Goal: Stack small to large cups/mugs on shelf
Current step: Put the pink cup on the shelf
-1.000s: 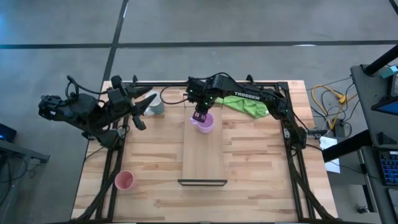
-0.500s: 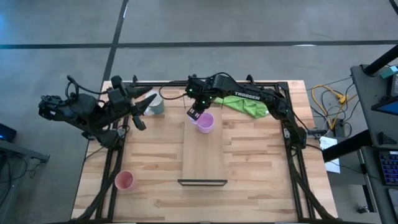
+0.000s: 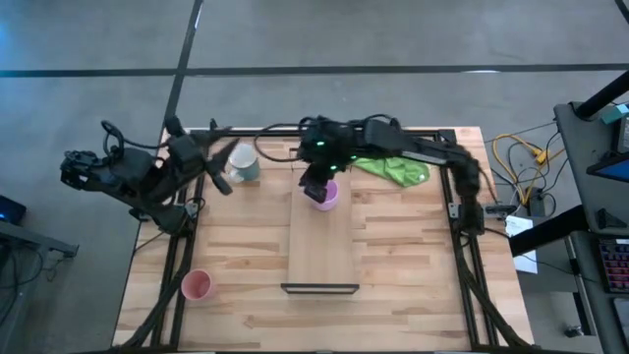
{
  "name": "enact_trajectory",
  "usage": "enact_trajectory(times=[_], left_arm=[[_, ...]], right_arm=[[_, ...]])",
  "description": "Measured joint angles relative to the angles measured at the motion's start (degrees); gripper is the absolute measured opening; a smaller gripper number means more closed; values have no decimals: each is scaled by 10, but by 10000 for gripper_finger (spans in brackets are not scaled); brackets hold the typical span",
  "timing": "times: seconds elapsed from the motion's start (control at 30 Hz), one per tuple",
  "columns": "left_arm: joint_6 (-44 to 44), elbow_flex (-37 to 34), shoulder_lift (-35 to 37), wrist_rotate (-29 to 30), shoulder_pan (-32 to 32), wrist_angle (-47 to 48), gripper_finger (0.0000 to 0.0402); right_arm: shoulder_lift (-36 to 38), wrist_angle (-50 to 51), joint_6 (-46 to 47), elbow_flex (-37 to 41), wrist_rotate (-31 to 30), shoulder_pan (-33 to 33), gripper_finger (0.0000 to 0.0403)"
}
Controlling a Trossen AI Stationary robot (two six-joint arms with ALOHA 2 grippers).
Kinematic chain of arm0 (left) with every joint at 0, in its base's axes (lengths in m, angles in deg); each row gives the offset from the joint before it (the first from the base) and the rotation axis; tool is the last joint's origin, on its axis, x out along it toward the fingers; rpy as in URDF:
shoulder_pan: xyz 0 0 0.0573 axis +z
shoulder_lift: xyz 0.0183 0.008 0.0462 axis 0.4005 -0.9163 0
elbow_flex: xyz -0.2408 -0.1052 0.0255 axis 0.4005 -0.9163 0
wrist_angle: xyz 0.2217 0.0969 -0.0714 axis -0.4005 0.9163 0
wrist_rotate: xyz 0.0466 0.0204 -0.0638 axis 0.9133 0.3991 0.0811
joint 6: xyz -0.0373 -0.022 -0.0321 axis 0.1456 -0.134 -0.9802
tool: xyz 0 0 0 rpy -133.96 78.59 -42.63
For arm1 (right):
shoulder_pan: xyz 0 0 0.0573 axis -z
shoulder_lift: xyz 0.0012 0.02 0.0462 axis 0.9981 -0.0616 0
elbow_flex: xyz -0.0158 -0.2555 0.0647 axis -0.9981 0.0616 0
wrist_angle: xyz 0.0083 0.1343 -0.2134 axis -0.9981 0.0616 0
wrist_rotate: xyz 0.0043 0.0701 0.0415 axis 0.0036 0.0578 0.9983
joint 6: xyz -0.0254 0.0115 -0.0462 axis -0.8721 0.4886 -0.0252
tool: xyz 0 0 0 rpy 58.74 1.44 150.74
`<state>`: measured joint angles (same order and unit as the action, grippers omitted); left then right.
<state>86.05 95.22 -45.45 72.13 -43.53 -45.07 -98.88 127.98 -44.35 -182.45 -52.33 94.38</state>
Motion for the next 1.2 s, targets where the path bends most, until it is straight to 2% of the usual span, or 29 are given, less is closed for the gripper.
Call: enact_trajectory(times=[0.07, 0.13, 0.3, 0.47, 0.53, 0.63, 0.8, 0.93, 1.2], left_arm=[[0, 0, 2, 46, 0, -1, 113], [-1, 0, 4, 66, 0, -1, 113], [-14, -1, 6, 66, 0, 0, 113], [-27, -1, 4, 67, 0, 30, 113], [-98, -1, 2, 67, 0, 66, 113], [-252, -1, 1, 54, 0, 154, 113], [-422, -2, -11, -57, 0, 325, 113], [-466, -2, -22, -187, 0, 399, 113], [-497, 0, -43, -471, -1, 425, 113]], right_arm=[[36, -5, -6, 0, -34, -15, 70], [72, -5, -6, 0, -66, -28, 71], [146, -5, 9, 0, -75, -51, 68], [211, -18, -24, 0, -75, -56, 72], [227, -27, -23, 0, -75, -56, 73], [244, -32, -11, 0, -75, -56, 71], [256, -9, -62, 0, -75, -56, 68], [257, 42, -127, 0, -75, -56, 70], [251, 62, 0, 0, -71, -56, 70]])
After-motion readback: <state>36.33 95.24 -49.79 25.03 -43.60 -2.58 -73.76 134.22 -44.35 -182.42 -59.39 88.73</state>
